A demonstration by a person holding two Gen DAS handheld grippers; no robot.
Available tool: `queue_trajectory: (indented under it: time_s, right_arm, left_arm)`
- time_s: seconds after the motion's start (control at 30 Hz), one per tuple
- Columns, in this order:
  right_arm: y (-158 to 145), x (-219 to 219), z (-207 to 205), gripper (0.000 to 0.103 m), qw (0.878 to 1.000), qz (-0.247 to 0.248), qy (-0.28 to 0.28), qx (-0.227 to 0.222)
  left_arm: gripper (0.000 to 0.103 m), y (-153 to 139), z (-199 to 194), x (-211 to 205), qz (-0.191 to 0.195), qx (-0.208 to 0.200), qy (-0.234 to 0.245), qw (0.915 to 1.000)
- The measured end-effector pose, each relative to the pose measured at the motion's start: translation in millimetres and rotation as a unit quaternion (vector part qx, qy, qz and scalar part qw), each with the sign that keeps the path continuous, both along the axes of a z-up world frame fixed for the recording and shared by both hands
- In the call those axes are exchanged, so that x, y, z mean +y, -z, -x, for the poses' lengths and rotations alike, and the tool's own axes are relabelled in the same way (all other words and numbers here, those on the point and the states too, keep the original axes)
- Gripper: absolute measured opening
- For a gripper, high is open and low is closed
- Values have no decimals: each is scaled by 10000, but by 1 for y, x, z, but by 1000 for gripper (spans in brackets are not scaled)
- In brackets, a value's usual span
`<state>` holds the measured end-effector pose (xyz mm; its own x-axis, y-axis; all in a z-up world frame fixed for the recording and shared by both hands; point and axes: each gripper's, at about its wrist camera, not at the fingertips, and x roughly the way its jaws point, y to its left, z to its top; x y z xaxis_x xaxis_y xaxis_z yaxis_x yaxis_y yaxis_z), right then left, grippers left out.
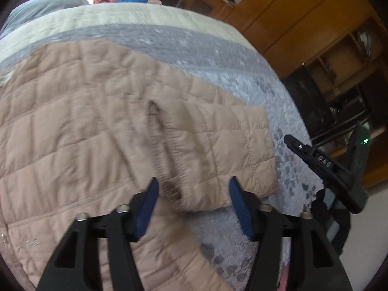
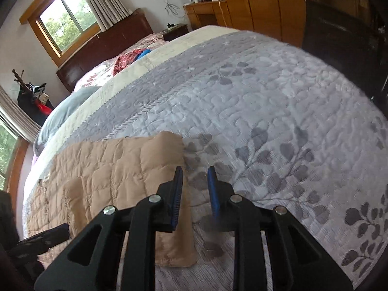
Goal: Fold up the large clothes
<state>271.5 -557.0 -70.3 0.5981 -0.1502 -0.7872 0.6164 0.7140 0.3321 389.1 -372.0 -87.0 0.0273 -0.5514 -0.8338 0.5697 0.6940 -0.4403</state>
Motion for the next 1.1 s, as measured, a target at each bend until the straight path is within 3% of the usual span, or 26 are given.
queue_trajectory:
  time_s: [0.07, 0.17, 0.37, 0.6, 0.77, 0.9, 1.1]
  right_arm:
    - [2, 4, -6, 21, 10000, 37, -27, 29]
    - [2, 9, -11, 21, 9999, 36, -127, 5]
    - [-1, 20, -18, 21, 9980, -301, -495, -243]
    - [8, 74, -50, 21, 9843, -866, -1505, -311]
    - [9, 121, -69, 21, 9729, -913, -2106, -282]
    - [10, 151, -81, 21, 9681, -726, -2391, -182]
    - [23, 168, -90, 19, 9686, -336, -2459, 166]
  left_arm:
    - [21, 9, -1, -7, -123, 108, -60, 9998]
    - [6, 8, -2, 1, -1, 129, -177, 9998]
    - [4, -32, 4, 64, 515, -388, -537, 9965]
    - [4, -68, -10, 170, 593, -973, -1284, 9852]
    - [4, -78, -25, 239, 450, -1188, -1800, 9754]
    - [4, -65, -39, 281, 134, -1206, -2158, 9689]
    - [4, -2, -66, 315, -278, -536, -2395, 9690]
